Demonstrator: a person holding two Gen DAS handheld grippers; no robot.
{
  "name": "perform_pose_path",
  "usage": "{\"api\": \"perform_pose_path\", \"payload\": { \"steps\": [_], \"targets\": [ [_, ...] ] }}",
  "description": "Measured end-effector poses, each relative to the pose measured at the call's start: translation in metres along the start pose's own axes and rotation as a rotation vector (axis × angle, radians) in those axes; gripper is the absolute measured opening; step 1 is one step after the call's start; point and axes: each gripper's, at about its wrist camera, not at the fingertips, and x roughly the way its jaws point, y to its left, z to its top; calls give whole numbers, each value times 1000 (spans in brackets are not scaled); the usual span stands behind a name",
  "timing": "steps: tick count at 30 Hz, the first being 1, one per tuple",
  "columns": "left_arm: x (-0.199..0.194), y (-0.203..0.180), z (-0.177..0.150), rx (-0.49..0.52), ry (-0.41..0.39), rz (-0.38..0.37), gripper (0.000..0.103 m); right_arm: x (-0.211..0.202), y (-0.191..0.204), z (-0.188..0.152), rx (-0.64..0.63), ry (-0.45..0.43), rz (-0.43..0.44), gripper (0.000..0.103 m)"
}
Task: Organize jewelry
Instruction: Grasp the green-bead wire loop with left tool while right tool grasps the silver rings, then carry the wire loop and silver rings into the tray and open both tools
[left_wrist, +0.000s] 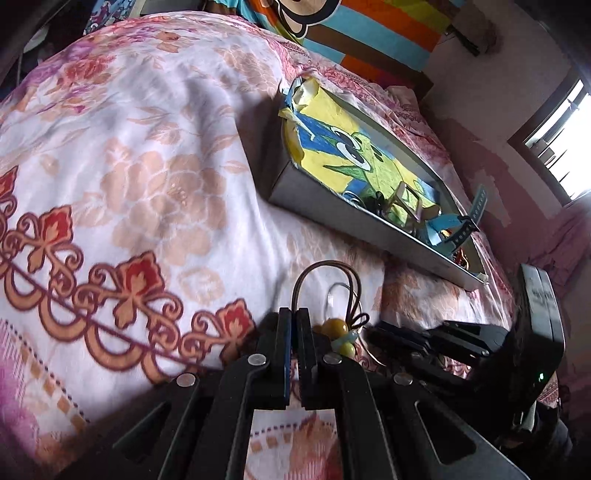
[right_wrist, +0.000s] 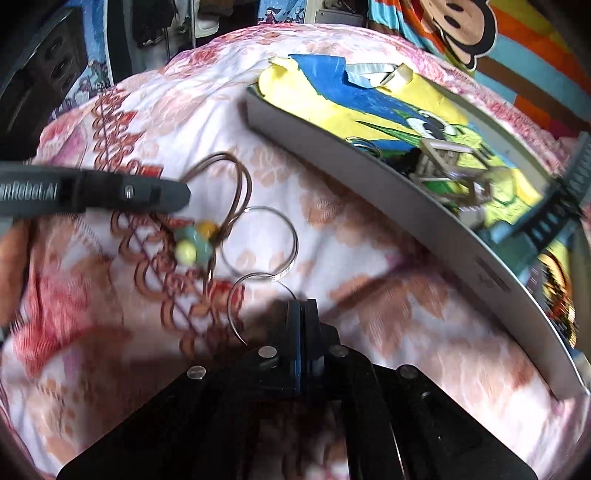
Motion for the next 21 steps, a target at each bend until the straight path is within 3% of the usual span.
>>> {"api": "perform_pose_path", "payload": {
  "steps": [4,9,13,21],
  "targets": [
    [-2,-6,-1,26,-3,-2,3,-25,-1,-16,14,-51,-41,1],
    [-4,-31,-3,134,-25,17,3,-50,-1,-31,12,-150,-133,1],
    [-11,-49,-4,206,-69,26,3,-71,-18,-39,88,-250,-167,1],
    [-27,-72,10,247,-154,13,3,-96,-56,-40,158,-346,-221,1]
  ]
}}
